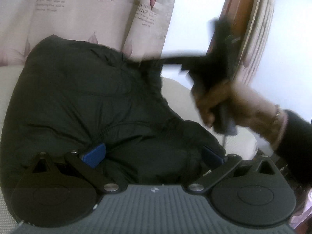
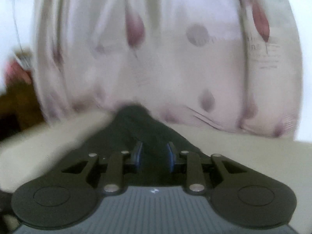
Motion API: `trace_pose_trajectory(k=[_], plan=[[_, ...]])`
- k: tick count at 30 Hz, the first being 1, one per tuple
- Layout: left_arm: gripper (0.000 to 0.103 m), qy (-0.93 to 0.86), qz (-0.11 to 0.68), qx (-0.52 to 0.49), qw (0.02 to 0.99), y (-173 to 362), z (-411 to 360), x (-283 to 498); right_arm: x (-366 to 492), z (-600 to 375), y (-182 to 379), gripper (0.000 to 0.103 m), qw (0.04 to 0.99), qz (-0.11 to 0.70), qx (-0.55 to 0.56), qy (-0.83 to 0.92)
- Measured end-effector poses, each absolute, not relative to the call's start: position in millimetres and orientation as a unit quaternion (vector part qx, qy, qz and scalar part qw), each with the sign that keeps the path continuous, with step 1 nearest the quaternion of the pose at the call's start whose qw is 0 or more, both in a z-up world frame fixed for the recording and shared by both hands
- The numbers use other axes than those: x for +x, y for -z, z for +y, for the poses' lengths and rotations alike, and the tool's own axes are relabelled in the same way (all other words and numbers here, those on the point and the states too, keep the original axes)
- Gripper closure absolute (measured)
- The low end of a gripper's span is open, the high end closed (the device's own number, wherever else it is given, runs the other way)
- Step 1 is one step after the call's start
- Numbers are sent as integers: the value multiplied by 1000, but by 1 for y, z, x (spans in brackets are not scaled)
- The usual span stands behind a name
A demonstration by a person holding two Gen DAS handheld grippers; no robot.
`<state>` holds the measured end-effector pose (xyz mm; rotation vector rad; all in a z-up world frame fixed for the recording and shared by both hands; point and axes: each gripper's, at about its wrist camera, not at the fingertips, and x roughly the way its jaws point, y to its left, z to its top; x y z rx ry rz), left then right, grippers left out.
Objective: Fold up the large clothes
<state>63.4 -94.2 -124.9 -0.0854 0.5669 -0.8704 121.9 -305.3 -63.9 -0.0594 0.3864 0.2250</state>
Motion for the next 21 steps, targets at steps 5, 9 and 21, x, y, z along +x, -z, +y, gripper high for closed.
trace_pose_trajectory(k=[5,9,21], plan=[[0,429,274,-54,859,127,-89,64,147,-316,112,80,957,284,-11,-68],[0,437,274,-47,855,127,-89,61,155,-319,132,81,947,312,-16,-77],[0,423,292,-58,856,122,-98,71,143,-329,117,78,949,307,9,-68]])
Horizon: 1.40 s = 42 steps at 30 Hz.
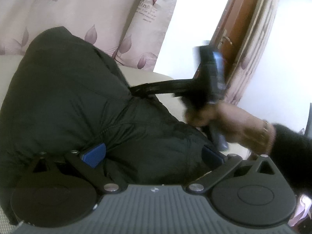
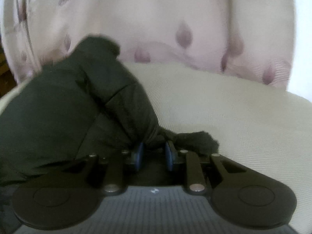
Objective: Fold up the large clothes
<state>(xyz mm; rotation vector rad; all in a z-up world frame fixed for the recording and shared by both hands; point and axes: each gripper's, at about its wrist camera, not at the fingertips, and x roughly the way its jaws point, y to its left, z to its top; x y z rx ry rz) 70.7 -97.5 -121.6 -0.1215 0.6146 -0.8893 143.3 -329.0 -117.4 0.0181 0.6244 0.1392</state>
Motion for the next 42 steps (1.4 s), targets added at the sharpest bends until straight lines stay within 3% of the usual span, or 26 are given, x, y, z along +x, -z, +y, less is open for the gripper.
trace_pose_trajectory(k=[6,11,19,42], plan=[[0,415,304,-56,856,119,-101,74,62,-315,94,78,963,248,-16,-105],[0,405,313,-50,858,118,-106,75,24,-307,104,78,961,256,-14,-106],[0,394,316,-29,863,120,-111,73,37,-310,136,74,954,283,23,-97],[0,367,311,25,876,119,-121,65,20,-312,151,71,965,243,53,-79]])
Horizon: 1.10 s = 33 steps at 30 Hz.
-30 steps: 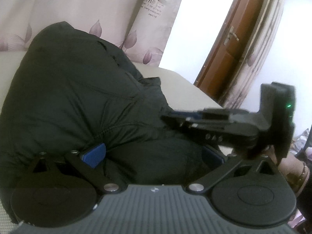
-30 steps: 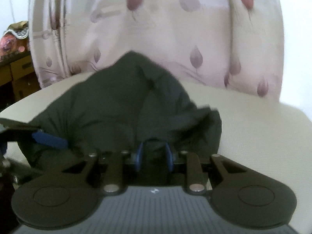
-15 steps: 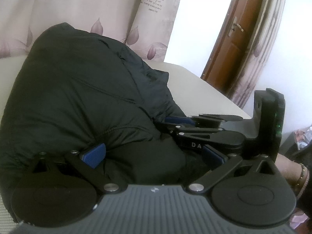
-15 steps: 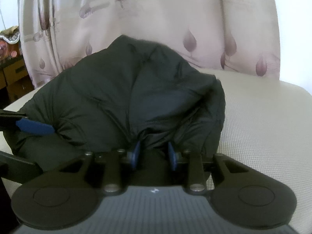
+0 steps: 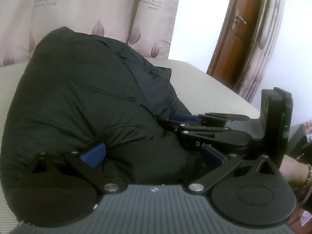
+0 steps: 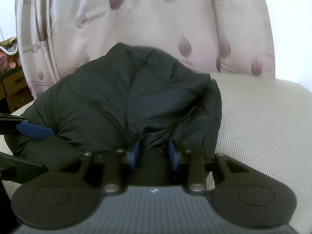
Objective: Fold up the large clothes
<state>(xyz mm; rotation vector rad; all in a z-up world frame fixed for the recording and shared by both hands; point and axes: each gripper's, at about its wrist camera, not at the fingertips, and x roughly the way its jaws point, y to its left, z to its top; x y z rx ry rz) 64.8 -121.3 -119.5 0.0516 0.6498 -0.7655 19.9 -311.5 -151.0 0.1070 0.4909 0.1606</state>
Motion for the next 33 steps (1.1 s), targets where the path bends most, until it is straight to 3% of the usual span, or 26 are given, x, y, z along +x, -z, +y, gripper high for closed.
trace_pose_trajectory(k=[17,26,30,33], plan=[[0,349,300,55,886,114,-124,53,15,-315,152,64,966,239,68,-68],[0,333,281,74,897,100,-114,44,13,-322,154,42,967,236,85,-45],[0,320,265,85,906,92,-108,42,14,-327,156,23,965,241,98,-27],[0,312,257,92,910,87,-105,43,15,-332,157,20,963,243,111,-29]])
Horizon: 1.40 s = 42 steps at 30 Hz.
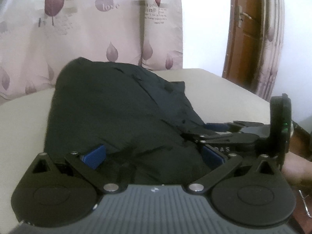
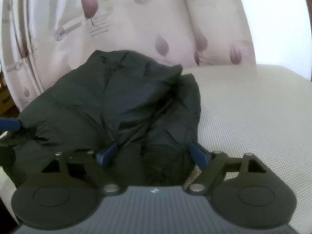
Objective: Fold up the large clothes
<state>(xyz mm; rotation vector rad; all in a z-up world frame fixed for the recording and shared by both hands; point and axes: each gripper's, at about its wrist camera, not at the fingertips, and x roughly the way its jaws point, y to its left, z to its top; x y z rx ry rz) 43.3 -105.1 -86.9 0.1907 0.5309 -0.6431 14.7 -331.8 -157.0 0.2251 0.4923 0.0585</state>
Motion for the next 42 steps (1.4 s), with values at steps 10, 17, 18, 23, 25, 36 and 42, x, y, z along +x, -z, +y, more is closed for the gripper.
trace_pose_trajectory(k=[10,17,18,23,25,36,42], plan=[[0,277,254,92,922,77,-86,61,18,-338,159,9,958,255,130,-25],[0,250,259,95,928,76,-73,80,20,-343,162,6,953,262,147,-27],[0,245,261,93,929,76,-71,83,20,-344,162,6,953,262,148,-27],[0,225,270,77,933,77,-58,98,20,-344,162,5,954,261,145,-25],[0,222,274,70,933,77,-52,104,19,-344,162,5,955,261,143,-24],[0,212,278,66,935,76,-47,129,21,-346,157,5,951,273,141,-25],[0,221,306,34,926,77,-44,144,23,-347,157,5,951,275,139,-28]])
